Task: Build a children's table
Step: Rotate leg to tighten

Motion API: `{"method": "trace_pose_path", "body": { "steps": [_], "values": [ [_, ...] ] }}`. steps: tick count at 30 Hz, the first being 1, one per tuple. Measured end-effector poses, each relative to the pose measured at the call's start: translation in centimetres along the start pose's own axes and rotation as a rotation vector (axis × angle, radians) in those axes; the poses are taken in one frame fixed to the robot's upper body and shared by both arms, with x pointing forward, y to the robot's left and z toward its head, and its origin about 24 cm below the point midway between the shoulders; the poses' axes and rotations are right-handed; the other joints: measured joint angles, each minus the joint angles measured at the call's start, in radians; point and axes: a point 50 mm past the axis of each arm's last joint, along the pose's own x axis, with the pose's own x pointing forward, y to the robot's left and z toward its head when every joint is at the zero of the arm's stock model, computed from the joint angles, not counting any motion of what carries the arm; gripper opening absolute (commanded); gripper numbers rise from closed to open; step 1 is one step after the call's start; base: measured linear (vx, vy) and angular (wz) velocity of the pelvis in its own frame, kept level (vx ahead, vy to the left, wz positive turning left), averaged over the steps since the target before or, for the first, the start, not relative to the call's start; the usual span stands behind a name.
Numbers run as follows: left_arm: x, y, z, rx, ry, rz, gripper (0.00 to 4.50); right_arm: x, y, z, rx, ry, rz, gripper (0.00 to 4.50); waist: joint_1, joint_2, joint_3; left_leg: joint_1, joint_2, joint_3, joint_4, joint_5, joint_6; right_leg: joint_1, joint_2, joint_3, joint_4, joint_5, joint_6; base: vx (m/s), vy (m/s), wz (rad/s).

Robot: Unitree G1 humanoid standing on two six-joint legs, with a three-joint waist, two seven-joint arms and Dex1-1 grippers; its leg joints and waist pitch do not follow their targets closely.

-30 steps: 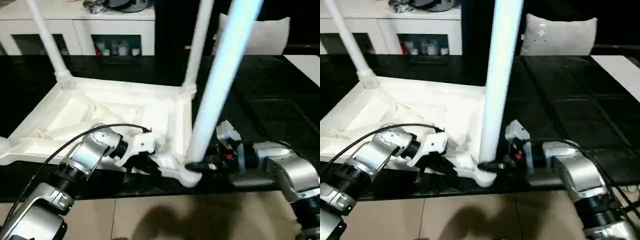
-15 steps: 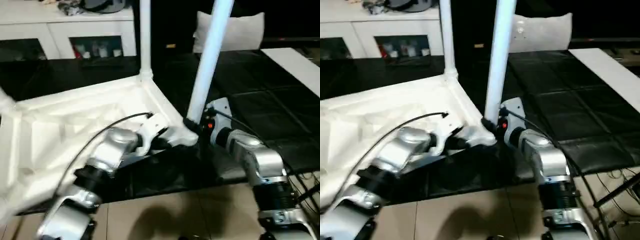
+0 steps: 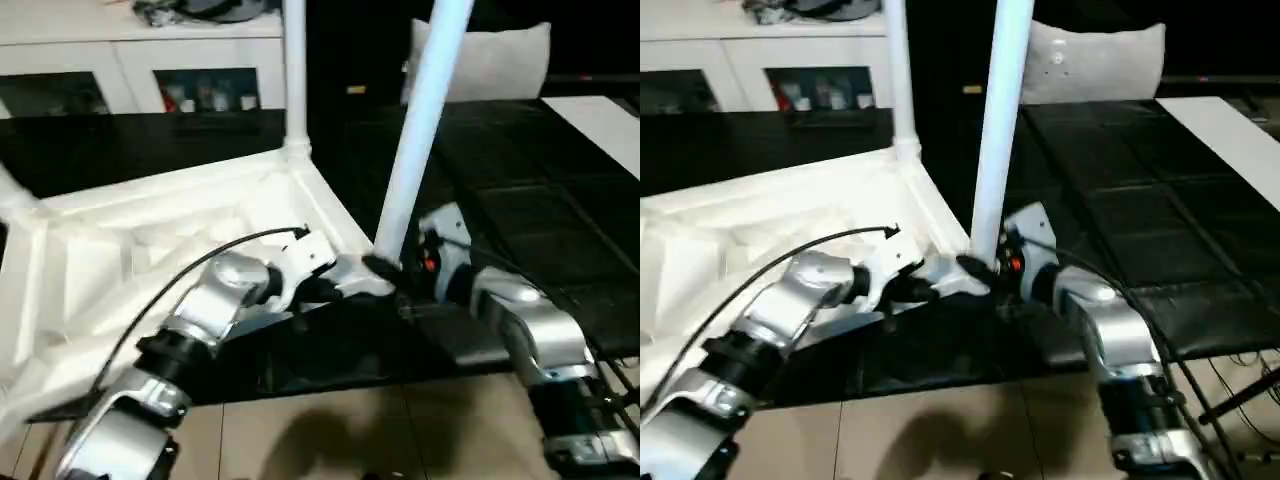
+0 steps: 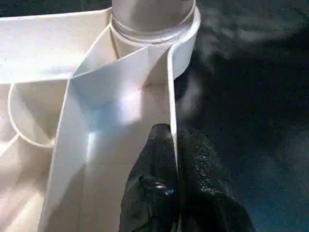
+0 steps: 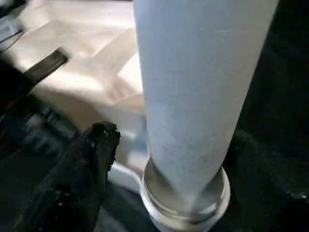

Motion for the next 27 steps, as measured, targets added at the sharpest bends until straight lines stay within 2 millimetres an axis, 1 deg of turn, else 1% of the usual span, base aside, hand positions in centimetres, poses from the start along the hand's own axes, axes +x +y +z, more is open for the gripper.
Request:
{"method": "trace_pose_path", "body": {
  "steps": [2,5,7,10,11,12,16,18,21,24,25,27],
  "values": [
    [-0.7,-0.1,-0.3,0.052,0.01,-0.056,0.0,-0.8,0.2,-0.2,-0.04,0.037,0.102,3.98,0.011,0.0,0.0,0.0,0.0,0.0,0.0,0.0,0.0,0.0,0.0,0.0,0.0,0.0,0.0,0.0,0.0,0.0],
    [-1.3,-0.4,-0.7,0.101,0.021,-0.146,0.0,-1.8,0.2,-0.4,-0.069,0.073,0.204,3.98,0.029,0.0,0.0,0.0,0.0,0.0,0.0,0.0,0.0,0.0,-0.001,0.0,0.0,0.0,0.0,0.0,0.0,0.0],
    [-1.6,-0.7,-0.8,0.129,0.03,-0.209,0.0,-2.2,0.3,-0.4,-0.089,0.086,0.264,3.72,0.036,0.0,0.0,0.0,0.0,0.0,0.001,0.0,0.0,0.001,-0.001,0.0,0.0,0.0,0.0,0.0,0.0,0.0],
    [-1.8,-0.9,-0.9,0.16,0.042,-0.263,0.0,-2.4,0.6,-0.4,-0.1,0.096,0.327,3.53,0.044,0.0,0.0,0.001,0.0,0.001,0.002,0.0,0.0,0.001,-0.001,0.001,0.001,0.0,0.0,0.0,0.0,0.0],
    [-1.8,-1.1,-0.9,0.173,0.043,-0.281,0.0,-2.5,0.7,-0.4,-0.101,0.098,0.345,3.27,0.046,0.0,0.0,0.001,0.0,0.001,0.002,0.0,0.0,0.001,-0.001,0.001,0.001,0.0,0.0,0.0,0.0,0.0],
    [-1.8,-1.1,-0.9,0.177,0.045,-0.294,0.0,-2.5,0.7,-0.4,-0.102,0.103,0.361,3.27,0.047,0.0,0.0,0.001,0.0,0.001,0.002,0.0,0.0,0.001,-0.001,0.001,0.002,0.0,0.0,0.0,0.0,0.0],
    [-2.5,-1.3,-1.1,0.218,0.059,-0.358,0.0,-3.2,1.4,-0.7,-0.107,0.141,0.49,2.83,0.046,-0.001,0.0,0.001,0.0,0.001,0.002,0.0,0.0,0.001,-0.001,0.001,0.002,0.0,0.0,0.0,0.0,0.0],
    [-2.6,-1.3,-1.2,0.231,0.062,-0.372,0.0,-3.2,1.7,-0.8,-0.108,0.156,0.521,2.7,0.047,-0.001,0.0,0.001,0.0,0.001,0.002,0.0,0.0,0.001,-0.001,0.001,0.002,0.0,0.0,0.0,0.0,0.0],
    [-2.7,-1.5,-1.2,0.244,0.066,-0.399,0.0,-3.2,1.9,-1.0,-0.097,0.166,0.548,2.37,0.049,-0.001,0.0,0.001,0.0,0.001,0.002,0.0,0.0,0.001,-0.001,0.001,0.002,0.0,0.0,0.0,0.0,0.0],
    [-2.7,-1.6,-1.2,0.247,0.065,-0.414,0.0,-3.3,2.0,-1.1,-0.086,0.167,0.558,2.26,0.05,-0.001,0.0,0.001,0.0,0.001,0.003,0.0,0.0,0.001,-0.001,0.001,0.002,0.0,0.0,0.0,0.0,0.0],
    [-2.7,-1.6,-1.2,0.247,0.065,-0.416,0.0,-3.3,1.9,-1.1,-0.084,0.167,0.559,2.06,0.05,-0.001,0.0,0.001,0.0,0.001,0.003,0.0,0.0,0.001,-0.001,0.001,0.002,0.0,0.0,0.0,0.0,0.0],
    [-2.7,-1.6,-1.2,0.247,0.062,-0.418,0.0,-3.3,1.9,-1.1,-0.076,0.164,0.56,2.0,0.05,-0.001,0.0,0.001,0.0,0.001,0.003,0.0,0.0,0.001,-0.001,0.001,0.002,0.0,0.0,0.0,0.0,0.0]
  ]
}}
